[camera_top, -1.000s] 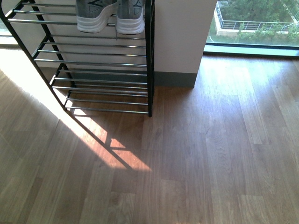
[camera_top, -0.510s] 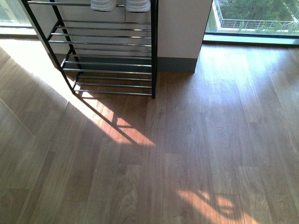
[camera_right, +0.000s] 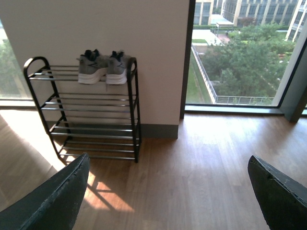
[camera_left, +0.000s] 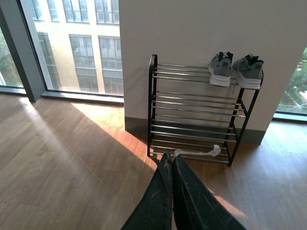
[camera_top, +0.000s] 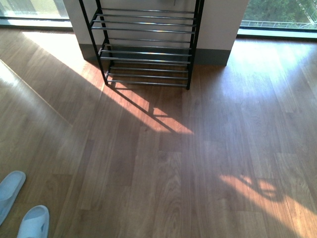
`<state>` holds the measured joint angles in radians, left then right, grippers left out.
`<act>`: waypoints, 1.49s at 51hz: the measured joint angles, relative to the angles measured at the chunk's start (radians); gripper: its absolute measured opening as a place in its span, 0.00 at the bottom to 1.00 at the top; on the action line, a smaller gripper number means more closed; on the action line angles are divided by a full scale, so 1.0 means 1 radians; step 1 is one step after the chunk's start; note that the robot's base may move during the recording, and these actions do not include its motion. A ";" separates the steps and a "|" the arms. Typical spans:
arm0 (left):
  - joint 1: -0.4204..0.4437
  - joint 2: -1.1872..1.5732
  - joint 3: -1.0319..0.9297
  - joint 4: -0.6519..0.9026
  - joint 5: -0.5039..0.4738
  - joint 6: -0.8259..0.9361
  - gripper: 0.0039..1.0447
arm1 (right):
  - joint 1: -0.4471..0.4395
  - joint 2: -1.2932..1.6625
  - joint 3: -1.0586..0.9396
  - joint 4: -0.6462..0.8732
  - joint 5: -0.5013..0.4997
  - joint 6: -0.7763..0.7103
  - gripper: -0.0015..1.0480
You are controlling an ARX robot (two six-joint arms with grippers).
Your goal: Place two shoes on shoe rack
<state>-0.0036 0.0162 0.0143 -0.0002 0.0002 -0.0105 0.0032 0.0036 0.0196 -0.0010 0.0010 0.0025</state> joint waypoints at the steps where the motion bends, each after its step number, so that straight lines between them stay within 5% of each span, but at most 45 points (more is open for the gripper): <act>1: 0.000 0.000 0.000 0.000 0.000 0.000 0.01 | 0.000 0.000 0.000 0.000 -0.002 0.000 0.91; 43: 0.000 0.000 0.000 0.000 0.000 0.000 0.01 | 0.000 -0.001 0.000 0.000 0.001 0.000 0.91; 55: 0.000 0.000 0.000 0.000 -0.002 0.000 0.38 | 0.000 -0.001 0.000 -0.001 -0.004 0.000 0.91; 68: 0.000 0.000 0.000 0.000 -0.003 0.000 0.92 | -0.002 -0.001 0.000 0.000 -0.005 0.000 0.91; 76: 0.000 0.000 0.000 0.000 0.000 0.002 0.91 | -0.002 -0.001 0.000 0.000 -0.001 0.000 0.91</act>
<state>-0.0036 0.0158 0.0143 -0.0006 -0.0002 -0.0086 0.0013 0.0029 0.0196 -0.0013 0.0002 0.0029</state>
